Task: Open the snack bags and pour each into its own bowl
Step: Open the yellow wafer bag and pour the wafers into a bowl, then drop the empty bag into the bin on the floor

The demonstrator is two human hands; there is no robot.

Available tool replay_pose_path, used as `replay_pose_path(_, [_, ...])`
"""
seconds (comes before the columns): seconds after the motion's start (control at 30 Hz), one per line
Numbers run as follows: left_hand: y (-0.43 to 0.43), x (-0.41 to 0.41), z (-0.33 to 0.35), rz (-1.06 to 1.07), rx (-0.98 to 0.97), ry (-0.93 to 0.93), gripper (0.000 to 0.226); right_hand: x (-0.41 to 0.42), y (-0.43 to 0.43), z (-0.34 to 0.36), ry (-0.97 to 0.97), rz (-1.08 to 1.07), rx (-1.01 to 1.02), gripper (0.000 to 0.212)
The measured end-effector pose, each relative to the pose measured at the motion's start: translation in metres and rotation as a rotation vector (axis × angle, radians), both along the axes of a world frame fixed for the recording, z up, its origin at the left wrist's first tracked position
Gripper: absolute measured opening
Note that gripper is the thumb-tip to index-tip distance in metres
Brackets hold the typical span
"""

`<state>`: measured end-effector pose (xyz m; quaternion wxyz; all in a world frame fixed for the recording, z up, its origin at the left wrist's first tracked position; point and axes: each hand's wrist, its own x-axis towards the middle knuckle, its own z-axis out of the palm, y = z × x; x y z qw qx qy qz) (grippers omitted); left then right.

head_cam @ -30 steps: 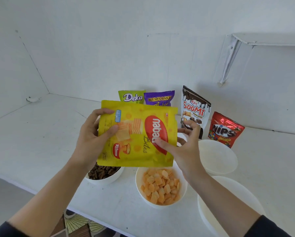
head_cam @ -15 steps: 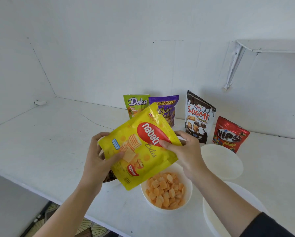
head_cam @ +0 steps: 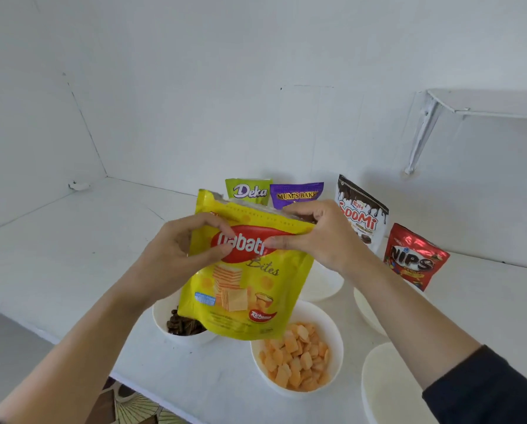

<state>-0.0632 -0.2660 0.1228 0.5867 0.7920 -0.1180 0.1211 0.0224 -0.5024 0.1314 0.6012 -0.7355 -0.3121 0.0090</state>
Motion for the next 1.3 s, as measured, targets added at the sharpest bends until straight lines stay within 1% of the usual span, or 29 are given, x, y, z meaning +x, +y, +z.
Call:
replay_pose_path(0.07, [-0.002, -0.006, 0.004, 0.043, -0.174, 0.013, 0.013, 0.005, 0.012, -0.001, -0.012, -0.119, 0.154, 0.043])
replay_pose_path(0.13, [-0.001, -0.013, 0.001, 0.128, -0.260, 0.009, 0.017, 0.006, 0.028, -0.004, 0.005, -0.177, 0.295, 0.050])
replay_pose_path(0.17, [0.002, -0.015, -0.002, 0.171, -0.283, 0.000, 0.019, 0.005, 0.037, -0.006, 0.032, -0.169, 0.360, 0.048])
replay_pose_path(0.23, [0.011, -0.021, -0.006, 0.257, -0.339, -0.018, 0.023, -0.001, 0.055, -0.010, 0.080, -0.114, 0.423, 0.033])
replay_pose_path(0.3, [0.025, -0.028, -0.008, 0.338, -0.375, -0.036, 0.026, -0.004, 0.077, -0.016, 0.077, -0.056, 0.371, 0.018])
replay_pose_path(0.37, [0.042, -0.038, -0.008, 0.417, -0.380, -0.056, 0.028, -0.010, 0.101, -0.020, 0.089, -0.008, 0.281, 0.015])
replay_pose_path(0.47, [0.072, -0.059, -0.003, 0.513, -0.380, -0.063, 0.032, -0.023, 0.141, -0.019, 0.196, 0.093, 0.253, 0.024])
replay_pose_path(0.6, [0.117, -0.101, 0.005, 0.630, -0.333, -0.029, 0.031, -0.045, 0.195, -0.010, 0.212, 0.197, 0.208, 0.037])
replay_pose_path(0.7, [0.151, -0.142, 0.006, 0.731, -0.284, -0.002, 0.032, -0.071, 0.237, -0.006, 0.222, 0.287, 0.177, 0.040])
replay_pose_path(0.83, [0.191, -0.199, 0.001, 0.857, -0.240, 0.015, 0.034, -0.116, 0.295, -0.017, 0.211, 0.378, 0.175, 0.048])
replay_pose_path(0.93, [0.220, -0.243, -0.009, 0.931, -0.227, 0.032, 0.031, -0.148, 0.340, -0.037, 0.213, 0.431, 0.161, 0.051])
replay_pose_path(1.03, [0.247, -0.286, -0.032, 1.010, -0.266, 0.065, 0.027, -0.182, 0.386, -0.064, 0.179, 0.474, 0.110, 0.052])
replay_pose_path(1.13, [0.271, -0.322, -0.066, 1.074, -0.281, 0.111, 0.028, -0.213, 0.426, -0.098, 0.180, 0.487, 0.071, 0.051])
replay_pose_path(1.3, [0.311, -0.373, -0.143, 1.196, -0.293, 0.214, 0.034, -0.263, 0.483, -0.180, 0.272, 0.544, -0.039, 0.044])
